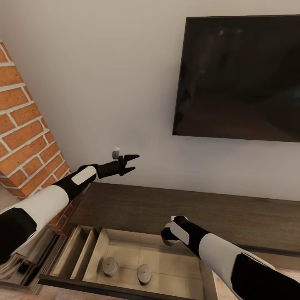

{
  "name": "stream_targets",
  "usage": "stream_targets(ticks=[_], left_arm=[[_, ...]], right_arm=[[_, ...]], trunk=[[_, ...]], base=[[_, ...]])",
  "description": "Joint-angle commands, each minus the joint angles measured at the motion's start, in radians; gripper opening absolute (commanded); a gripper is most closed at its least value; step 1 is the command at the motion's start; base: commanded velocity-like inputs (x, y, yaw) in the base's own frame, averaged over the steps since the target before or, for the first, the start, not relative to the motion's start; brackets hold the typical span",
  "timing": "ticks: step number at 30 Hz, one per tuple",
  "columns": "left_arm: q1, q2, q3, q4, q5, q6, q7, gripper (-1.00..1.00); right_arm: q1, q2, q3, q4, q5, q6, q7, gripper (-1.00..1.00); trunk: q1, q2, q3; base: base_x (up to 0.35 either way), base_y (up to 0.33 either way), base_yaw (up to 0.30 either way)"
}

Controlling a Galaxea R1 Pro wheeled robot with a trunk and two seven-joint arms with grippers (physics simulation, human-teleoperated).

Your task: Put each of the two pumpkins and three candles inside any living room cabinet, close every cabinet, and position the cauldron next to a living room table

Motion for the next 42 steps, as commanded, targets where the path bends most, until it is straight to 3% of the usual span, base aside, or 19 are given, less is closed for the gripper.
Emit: stream_targets(ticks=[1, 19, 26, 33, 39, 42], left_arm=[[0.0, 0.0, 0.0, 0.0, 0.0, 0.0, 0.0, 1.0], [0.0, -0.001, 0.0, 0.0, -0.001, 0.0, -0.001, 1.0], [0.0, -0.006, -0.001, 0.0, -0.001, 0.0, 0.0, 1.0], [0.0, -0.043, -0.004, -0.004, -0.005, 0.0, 0.001, 1.0], [0.0, -0.047, -0.022, -0.119, -0.011, 0.006, 0.002, 1.0], [0.0, -0.022, -0.077, -0.259, -0.012, 0.008, 0.002, 1.0]], right_arm=[[0.0, 0.001, 0.0, 0.0, 0.001, 0.0, 0.0, -1.0], [0.0, 0.006, -0.002, 0.012, -0.013, 0.018, -0.007, -1.0], [0.037, 0.006, -0.01, 0.101, -0.011, 0.022, 0.0, -1.0], [0.11, 0.007, -0.006, 0.146, -0.01, -0.143, 0.002, -1.0], [0.121, 0.008, -0.006, 0.156, -0.01, -0.173, 0.016, -1.0], [0.121, 0.008, -0.004, 0.156, -0.01, -0.173, 0.02, -1.0]], trunk=[[0.0, 0.0, 0.0], [0.011, -0.021, -0.009], [0.011, -0.021, -0.009], [0.011, -0.021, -0.009], [0.011, -0.021, -0.009], [0.011, -0.021, -0.009]], base=[[0.0, 0.0, 0.0], [0.0, 0.0, 0.0], [0.0, 0.0, 0.0], [0.0, 0.0, 0.0], [0.0, 0.0, 0.0], [0.0, 0.0, 0.0]])
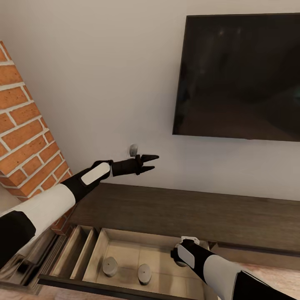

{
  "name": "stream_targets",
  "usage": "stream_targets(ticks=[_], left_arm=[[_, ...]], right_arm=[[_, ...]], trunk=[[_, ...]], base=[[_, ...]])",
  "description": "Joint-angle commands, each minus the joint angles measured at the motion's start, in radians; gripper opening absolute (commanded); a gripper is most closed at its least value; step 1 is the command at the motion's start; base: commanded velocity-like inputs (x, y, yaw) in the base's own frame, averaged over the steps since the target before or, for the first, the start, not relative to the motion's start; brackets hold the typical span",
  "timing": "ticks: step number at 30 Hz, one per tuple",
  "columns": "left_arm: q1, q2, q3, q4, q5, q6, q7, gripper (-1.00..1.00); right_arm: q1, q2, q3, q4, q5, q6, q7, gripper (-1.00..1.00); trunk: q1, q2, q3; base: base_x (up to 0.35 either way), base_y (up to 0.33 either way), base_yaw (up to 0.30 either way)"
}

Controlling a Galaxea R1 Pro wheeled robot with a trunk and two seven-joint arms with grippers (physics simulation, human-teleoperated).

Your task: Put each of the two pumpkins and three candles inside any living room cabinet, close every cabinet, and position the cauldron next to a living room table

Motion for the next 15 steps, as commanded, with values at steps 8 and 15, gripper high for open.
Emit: stream_targets(ticks=[8, 15], left_arm=[[0.0, 0.098, -0.037, -0.28, 0.004, 0.003, -0.006, 1.0], [0.0, 0.104, -0.038, -0.292, 0.008, 0.003, -0.008, 1.0]], right_arm=[[0.0, 0.005, 0.002, -0.009, 0.011, 0.001, 0.044, -1.0], [-0.001, 0.003, 0.002, -0.009, 0.013, 0.001, 0.097, -1.0]], trunk=[[0.0, 0.0, 0.0], [0.015, -0.028, -0.013]], base=[[0.0, 0.0, 0.0], [0.0, 0.0, 0.0]])
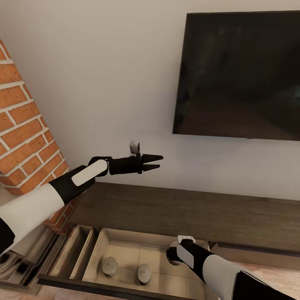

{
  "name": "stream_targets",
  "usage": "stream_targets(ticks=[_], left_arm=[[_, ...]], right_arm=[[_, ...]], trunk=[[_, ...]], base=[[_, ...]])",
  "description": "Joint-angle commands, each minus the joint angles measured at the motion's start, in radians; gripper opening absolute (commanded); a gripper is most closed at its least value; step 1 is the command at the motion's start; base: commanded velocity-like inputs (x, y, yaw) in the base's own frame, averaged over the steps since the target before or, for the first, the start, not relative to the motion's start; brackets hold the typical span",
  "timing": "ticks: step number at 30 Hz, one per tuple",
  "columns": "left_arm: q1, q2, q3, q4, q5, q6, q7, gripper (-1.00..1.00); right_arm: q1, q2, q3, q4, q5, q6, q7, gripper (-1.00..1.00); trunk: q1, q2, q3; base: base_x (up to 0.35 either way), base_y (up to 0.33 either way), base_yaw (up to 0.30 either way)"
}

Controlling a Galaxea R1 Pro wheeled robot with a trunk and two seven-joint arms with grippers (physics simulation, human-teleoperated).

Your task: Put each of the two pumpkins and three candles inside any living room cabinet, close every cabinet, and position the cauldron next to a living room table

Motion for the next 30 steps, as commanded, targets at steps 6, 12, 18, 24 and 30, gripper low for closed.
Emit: stream_targets(ticks=[6, 12, 18, 24, 30], left_arm=[[0.0, 0.0, 0.001, 0.001, 0.0, 0.0, 0.0, 1.0], [0.0, 0.0, 0.001, 0.001, 0.0, 0.0, 0.001, 1.0], [0.0, -0.002, 0.001, 0.001, -0.005, -0.006, 0.002, 1.0], [0.0, -0.002, 0.0, 0.001, -0.006, -0.005, 0.001, 1.0], [0.0, -0.001, 0.0, 0.0, -0.006, -0.005, 0.001, 1.0]], right_arm=[[0.0, 0.001, 0.0, -0.001, -0.001, 0.0, 0.002, -1.0], [0.0, 0.001, 0.0, -0.001, -0.004, 0.0, 0.002, -1.0], [0.001, 0.001, 0.0, -0.001, -0.004, 0.0, 0.002, -1.0], [0.001, 0.001, 0.0, 0.0, -0.007, 0.0, 0.002, -1.0], [0.0, 0.0, -0.001, 0.0, -0.009, 0.0, 0.002, -1.0]], trunk=[[0.023, -0.042, -0.017], [0.038, -0.07, -0.024], [0.038, -0.07, -0.022], [0.038, -0.07, -0.022], [0.038, -0.07, -0.022]], base=[[0.0, 0.0, -0.072], [0.0, 0.0, -0.232], [0.0, 0.042, -0.078], [0.0, 0.142, 0.0], [0.0, 0.003, 0.0]])
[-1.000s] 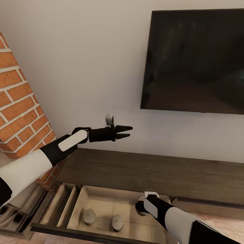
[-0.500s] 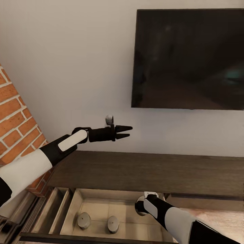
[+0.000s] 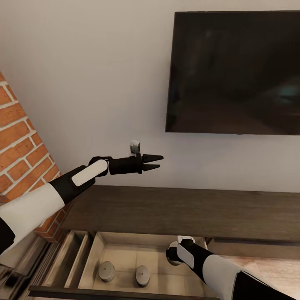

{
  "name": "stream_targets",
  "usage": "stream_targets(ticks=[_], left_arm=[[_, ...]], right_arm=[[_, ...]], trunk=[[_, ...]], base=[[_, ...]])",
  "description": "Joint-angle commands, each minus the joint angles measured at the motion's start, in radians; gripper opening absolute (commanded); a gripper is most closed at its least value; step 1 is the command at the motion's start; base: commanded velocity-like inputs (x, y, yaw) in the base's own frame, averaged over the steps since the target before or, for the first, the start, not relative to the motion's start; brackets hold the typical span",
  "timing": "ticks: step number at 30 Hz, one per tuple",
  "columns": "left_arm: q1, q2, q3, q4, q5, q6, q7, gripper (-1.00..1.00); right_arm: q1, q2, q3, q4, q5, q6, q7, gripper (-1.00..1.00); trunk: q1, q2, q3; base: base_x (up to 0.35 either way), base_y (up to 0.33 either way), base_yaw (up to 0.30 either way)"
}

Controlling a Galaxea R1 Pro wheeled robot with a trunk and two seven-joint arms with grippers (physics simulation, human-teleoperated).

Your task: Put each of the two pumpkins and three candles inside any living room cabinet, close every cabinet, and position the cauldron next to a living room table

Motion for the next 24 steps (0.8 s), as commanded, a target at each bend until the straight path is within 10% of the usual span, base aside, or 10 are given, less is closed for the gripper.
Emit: stream_targets(ticks=[1, 24], left_arm=[[0.0, 0.0, 0.0, 0.001, 0.0, 0.0, 0.0, 1.0], [0.0, -0.001, 0.001, 0.037, 0.01, 0.007, 0.001, 1.0]], right_arm=[[0.0, 0.0, 0.0, 0.0, 0.0, 0.0, 0.0, -1.0], [0.002, 0.002, 0.001, 0.0, -0.003, 0.0, 0.0, -1.0]], trunk=[[0.0, 0.0, 0.0], [0.088, -0.161, -0.064]], base=[[0.0, 0.0, 0.0], [0.0, 0.0, -0.064]])
